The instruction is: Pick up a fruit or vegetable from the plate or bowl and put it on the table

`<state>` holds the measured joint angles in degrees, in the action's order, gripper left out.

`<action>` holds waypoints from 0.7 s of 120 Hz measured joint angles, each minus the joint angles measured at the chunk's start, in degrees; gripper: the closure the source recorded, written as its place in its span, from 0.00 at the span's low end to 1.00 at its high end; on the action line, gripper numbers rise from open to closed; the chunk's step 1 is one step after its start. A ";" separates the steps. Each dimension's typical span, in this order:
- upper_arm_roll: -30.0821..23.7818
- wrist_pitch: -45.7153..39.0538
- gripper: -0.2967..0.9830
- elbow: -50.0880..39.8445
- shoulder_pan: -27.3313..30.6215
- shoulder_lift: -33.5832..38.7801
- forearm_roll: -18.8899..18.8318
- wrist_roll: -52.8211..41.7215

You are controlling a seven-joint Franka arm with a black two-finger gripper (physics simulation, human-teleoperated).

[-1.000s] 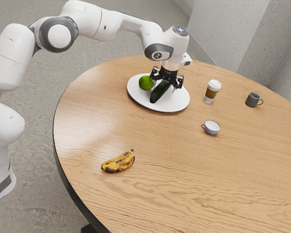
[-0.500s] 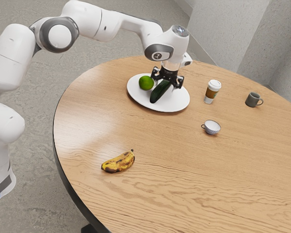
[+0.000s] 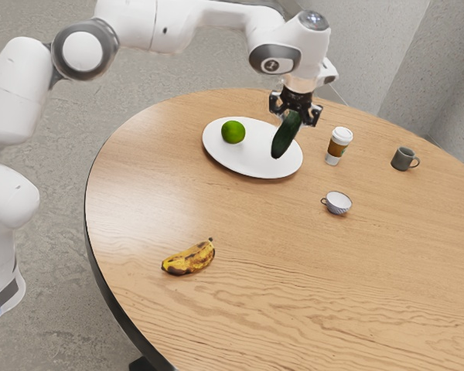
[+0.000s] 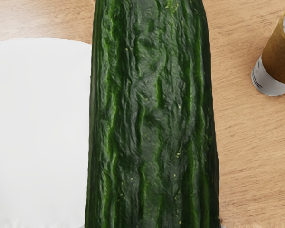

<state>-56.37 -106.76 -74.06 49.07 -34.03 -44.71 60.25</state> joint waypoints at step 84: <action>-0.12 8.76 0.32 -1.20 -26.10 1.37 17.13 6.18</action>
<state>-56.49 -98.01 -75.25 22.97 -32.65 -27.57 66.43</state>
